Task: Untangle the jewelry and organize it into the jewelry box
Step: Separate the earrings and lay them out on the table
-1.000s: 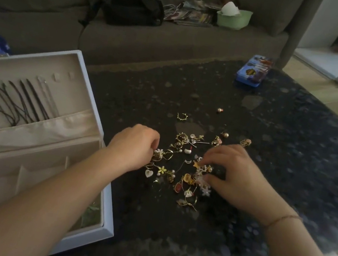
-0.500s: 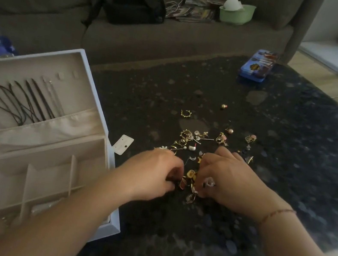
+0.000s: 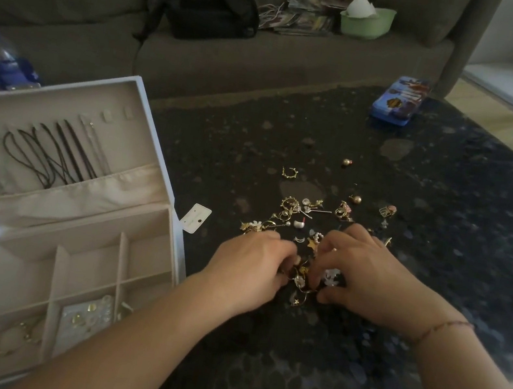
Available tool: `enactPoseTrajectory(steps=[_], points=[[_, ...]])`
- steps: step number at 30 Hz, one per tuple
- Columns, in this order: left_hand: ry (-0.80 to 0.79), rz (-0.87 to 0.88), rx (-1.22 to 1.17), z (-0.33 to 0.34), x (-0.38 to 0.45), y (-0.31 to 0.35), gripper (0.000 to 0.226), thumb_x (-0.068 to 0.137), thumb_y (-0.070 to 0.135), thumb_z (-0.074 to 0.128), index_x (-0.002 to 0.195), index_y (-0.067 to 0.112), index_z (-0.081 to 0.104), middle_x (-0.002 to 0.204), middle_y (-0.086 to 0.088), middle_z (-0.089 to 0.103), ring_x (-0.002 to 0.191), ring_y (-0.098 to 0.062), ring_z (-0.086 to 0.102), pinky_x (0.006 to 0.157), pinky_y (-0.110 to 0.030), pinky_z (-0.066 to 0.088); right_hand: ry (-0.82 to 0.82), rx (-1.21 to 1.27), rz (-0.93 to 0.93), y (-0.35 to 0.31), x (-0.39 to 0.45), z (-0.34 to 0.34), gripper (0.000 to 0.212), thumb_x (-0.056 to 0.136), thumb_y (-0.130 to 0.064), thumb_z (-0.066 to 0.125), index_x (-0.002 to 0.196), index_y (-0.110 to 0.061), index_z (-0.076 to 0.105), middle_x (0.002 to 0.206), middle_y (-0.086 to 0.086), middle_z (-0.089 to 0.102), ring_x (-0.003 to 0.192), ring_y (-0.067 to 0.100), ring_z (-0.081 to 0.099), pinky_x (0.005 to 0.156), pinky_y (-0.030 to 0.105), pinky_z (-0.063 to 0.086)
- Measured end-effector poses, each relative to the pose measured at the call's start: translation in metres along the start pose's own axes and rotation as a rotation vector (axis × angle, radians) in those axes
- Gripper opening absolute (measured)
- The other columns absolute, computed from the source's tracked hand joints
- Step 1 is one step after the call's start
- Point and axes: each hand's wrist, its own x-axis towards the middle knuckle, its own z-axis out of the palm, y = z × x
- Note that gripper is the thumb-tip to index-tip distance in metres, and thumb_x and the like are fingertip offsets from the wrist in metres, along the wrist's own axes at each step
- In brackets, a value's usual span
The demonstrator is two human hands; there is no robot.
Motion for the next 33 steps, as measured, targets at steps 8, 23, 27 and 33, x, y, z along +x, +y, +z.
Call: enactPoseTrajectory(steps=[8, 23, 27, 33], points=[[-0.027, 0.010, -0.165, -0.011, -0.017, -0.013, 0.016, 0.087, 0.035, 0.074, 0.079, 0.039, 0.061, 0.104, 0.019, 0.055, 0.096, 0.001, 0.053, 0.083, -0.021, 0.049, 0.304, 0.145, 0.071, 0.007, -0.004, -0.005, 0.011, 0.086, -0.039, 0.064, 0.097, -0.042, 0.065, 0.097, -0.021, 0.055, 0.098, 0.003, 0.042, 0.079, 0.014, 0.036], [-0.222, -0.094, -0.624, -0.056, -0.014, -0.048, 0.004, 0.095, 0.015, 0.064, 0.093, 0.012, 0.065, 0.084, 0.000, 0.077, 0.066, -0.015, 0.069, 0.060, -0.016, 0.049, 0.396, 0.445, 0.092, -0.021, 0.015, -0.009, 0.009, 0.089, -0.030, 0.066, 0.095, -0.036, 0.070, 0.080, -0.024, 0.063, 0.076, -0.005, 0.058, 0.068, 0.011, 0.041], [-0.184, -0.066, -0.674, -0.057, -0.015, -0.052, 0.003, 0.095, 0.012, 0.063, 0.094, 0.010, 0.064, 0.085, -0.003, 0.077, 0.067, -0.016, 0.070, 0.057, -0.009, 0.043, 0.112, 0.596, 0.017, -0.033, 0.018, -0.006, 0.020, 0.092, -0.040, 0.059, 0.107, -0.033, 0.070, 0.082, -0.012, 0.070, 0.076, 0.000, 0.065, 0.067, 0.011, 0.048], [-0.166, -0.054, -0.757, -0.058, -0.020, -0.057, 0.002, 0.096, 0.011, 0.061, 0.097, 0.013, 0.062, 0.089, -0.003, 0.077, 0.075, -0.019, 0.072, 0.065, -0.028, 0.048, 0.217, 0.772, -0.058, -0.041, 0.022, -0.004, 0.006, 0.088, -0.030, 0.069, 0.087, -0.025, 0.073, 0.074, -0.008, 0.071, 0.064, 0.009, 0.065, 0.061, 0.021, 0.052]])
